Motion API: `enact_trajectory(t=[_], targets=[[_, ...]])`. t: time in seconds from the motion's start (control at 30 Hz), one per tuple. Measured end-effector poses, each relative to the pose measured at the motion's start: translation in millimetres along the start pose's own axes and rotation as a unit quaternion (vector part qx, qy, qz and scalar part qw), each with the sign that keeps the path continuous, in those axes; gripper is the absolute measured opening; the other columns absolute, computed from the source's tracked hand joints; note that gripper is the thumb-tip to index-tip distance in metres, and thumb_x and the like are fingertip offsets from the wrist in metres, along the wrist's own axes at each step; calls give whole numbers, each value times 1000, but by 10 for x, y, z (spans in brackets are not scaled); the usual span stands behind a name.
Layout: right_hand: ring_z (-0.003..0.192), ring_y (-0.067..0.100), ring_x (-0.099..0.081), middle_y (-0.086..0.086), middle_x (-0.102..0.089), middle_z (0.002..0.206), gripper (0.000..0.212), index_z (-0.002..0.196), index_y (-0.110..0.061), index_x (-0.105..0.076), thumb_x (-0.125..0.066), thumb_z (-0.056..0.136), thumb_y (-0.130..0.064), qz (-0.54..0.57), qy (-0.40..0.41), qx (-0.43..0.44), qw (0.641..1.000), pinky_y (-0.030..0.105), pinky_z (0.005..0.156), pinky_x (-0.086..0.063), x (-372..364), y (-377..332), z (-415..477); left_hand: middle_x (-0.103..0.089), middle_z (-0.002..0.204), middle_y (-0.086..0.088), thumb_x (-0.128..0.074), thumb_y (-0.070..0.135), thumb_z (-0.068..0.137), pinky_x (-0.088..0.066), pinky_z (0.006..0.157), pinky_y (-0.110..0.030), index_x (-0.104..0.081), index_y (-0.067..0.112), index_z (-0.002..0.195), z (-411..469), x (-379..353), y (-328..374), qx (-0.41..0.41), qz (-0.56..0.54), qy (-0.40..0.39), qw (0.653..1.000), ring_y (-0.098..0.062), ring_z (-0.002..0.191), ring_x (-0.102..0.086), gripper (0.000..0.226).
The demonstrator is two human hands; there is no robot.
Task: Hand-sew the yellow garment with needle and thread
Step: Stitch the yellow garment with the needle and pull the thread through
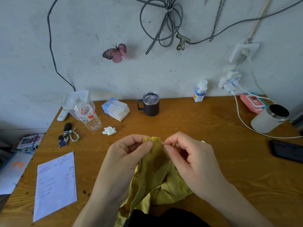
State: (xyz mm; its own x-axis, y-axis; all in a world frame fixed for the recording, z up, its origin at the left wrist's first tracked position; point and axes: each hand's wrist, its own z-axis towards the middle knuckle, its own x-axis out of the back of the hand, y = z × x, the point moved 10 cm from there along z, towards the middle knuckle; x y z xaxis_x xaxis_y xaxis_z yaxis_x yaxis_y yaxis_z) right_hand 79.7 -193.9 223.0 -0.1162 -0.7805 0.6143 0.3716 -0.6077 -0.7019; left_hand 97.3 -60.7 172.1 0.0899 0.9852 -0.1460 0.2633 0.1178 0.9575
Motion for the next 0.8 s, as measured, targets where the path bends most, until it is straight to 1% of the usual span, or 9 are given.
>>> enact_trajectory(t=[0.17,0.23,0.33,0.4,0.47,0.53,0.6,0.67,0.8], targets=[[53,7,-53,-10,-56,57,10,84,-17,-65,-58,89,-20,-13,-17,-6,1000,9,47,-36,-13,9,8,-74,73,-4,-63,26,69,-52,58,-15,-77,20,77,-15,-4,61,-33,40,3,999,-12,67,-69,17],[52,8,-52,-11,-53,54,5,91,-19,-64,-60,89,-18,3,-25,-20,999,10,48,-36,-24,46,17,-74,74,-3,-62,28,70,-52,60,-15,-77,22,77,-21,-8,76,-41,61,-3,997,-12,69,-69,17],[46,5,-45,-13,-48,49,29,119,-23,-56,-57,90,-20,86,-86,-67,990,11,50,-34,-112,159,31,-73,73,-3,-63,29,70,-53,61,-17,-76,22,77,-25,-22,90,-46,76,-18,996,-13,69,-69,16],[46,3,-42,-13,-49,50,39,130,-29,-48,-54,93,-19,148,-153,-91,973,11,52,-34,-203,215,19,-73,72,-3,-63,28,70,-53,59,-17,-76,20,76,-30,-35,96,-43,75,-29,996,-13,67,-69,16],[50,0,-45,-15,-51,52,36,126,-32,-53,-52,94,-17,191,-206,-109,954,10,55,-35,-269,245,0,-74,73,-4,-63,28,71,-53,58,-17,-76,21,76,-38,-51,101,-40,86,-41,995,-13,67,-69,16],[54,-3,-49,-18,-54,54,27,115,-29,-61,-50,95,-14,214,-228,-119,942,8,56,-36,-284,248,-6,-74,73,-4,-63,26,74,-53,57,-17,-76,21,75,-40,-57,99,-37,94,-46,994,-13,67,-70,14],[55,-4,-51,-18,-57,56,20,101,-26,-65,-51,94,-13,210,-221,-119,945,7,55,-37,-256,248,8,-74,73,-4,-63,18,81,-53,57,-17,-76,20,75,-38,-48,98,-36,102,-43,993,-13,67,-70,15],[53,-2,-49,-12,-57,56,15,92,-27,-65,-54,93,-17,185,-199,-121,955,10,54,-37,-212,266,22,-74,72,-5,-62,12,85,-52,57,-17,-76,20,75,-34,-39,99,-39,109,-35,993,-13,66,-70,19],[49,5,-44,-6,-53,55,10,88,-24,-65,-56,91,-22,122,-159,-120,972,16,50,-36,-144,251,21,-74,71,-1,-63,11,85,-52,57,-16,-76,26,75,-48,-27,124,-55,146,-7,988,-11,65,-69,22]])
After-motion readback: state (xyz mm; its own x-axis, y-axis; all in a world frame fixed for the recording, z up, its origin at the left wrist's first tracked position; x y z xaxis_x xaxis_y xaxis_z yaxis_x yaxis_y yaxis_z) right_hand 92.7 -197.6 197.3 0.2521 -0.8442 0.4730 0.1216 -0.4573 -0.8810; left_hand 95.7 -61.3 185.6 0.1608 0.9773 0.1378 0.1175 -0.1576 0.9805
